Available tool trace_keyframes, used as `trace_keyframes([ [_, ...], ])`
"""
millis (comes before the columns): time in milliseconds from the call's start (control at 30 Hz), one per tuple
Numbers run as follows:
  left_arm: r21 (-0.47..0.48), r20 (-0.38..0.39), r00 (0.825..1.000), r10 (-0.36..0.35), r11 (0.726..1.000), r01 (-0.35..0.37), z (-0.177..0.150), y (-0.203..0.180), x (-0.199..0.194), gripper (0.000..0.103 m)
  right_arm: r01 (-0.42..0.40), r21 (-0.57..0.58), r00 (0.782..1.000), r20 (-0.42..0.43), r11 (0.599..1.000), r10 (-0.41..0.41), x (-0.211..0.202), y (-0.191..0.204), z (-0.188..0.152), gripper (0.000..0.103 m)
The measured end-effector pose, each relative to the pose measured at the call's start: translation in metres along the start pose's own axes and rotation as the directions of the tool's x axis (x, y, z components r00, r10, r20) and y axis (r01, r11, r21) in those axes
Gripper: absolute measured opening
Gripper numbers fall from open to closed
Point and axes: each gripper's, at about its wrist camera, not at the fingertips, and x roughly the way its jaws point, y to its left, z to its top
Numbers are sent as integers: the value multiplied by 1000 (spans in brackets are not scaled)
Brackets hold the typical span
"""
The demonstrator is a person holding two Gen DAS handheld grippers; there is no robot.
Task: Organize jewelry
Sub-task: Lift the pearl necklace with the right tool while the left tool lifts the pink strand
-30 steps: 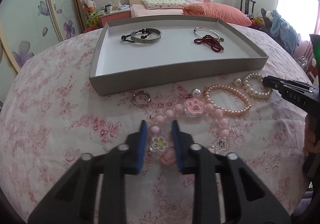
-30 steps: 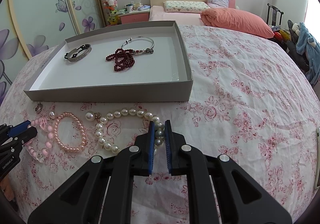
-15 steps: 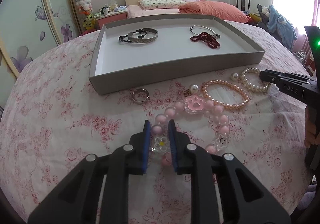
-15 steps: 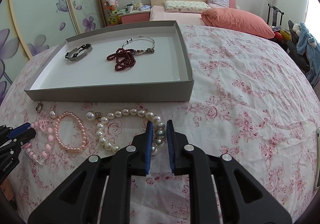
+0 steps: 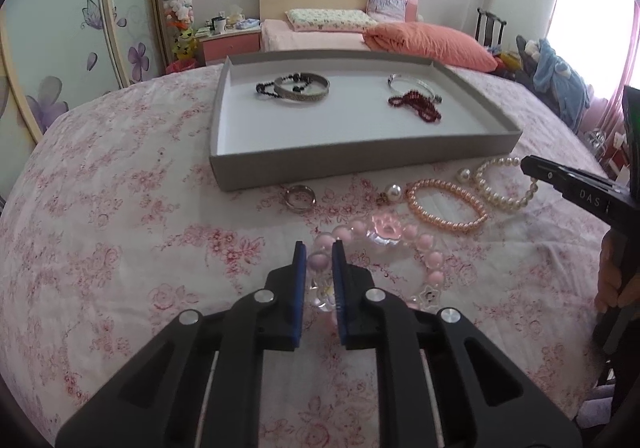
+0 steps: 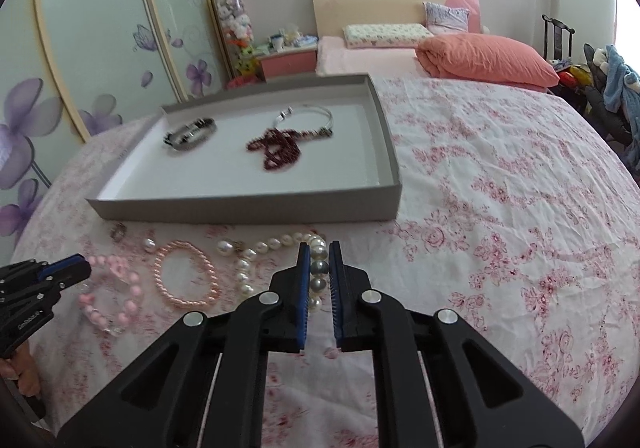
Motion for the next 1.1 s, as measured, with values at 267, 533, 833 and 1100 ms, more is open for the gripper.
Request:
trace_keyframes([
  [267, -5, 59, 998, -27, 1000, 27, 4, -2, -19, 14, -60, 7, 995, 83, 998, 59, -23, 8, 9, 10],
  [533, -7, 135, 988, -75, 997, 77, 8, -8, -42, 14, -101, 8, 987, 130, 995, 99, -38, 13, 11, 10],
  [833, -15, 187, 977, -103, 994, 108, 12, -11, -58, 13, -129, 5, 979, 158, 992, 127, -50, 18, 9, 10],
  [1100, -32, 211, 972, -101, 993, 110, 13, -6, -65, 13, -145, 4, 975, 169, 989, 142, -55, 20, 7, 10],
])
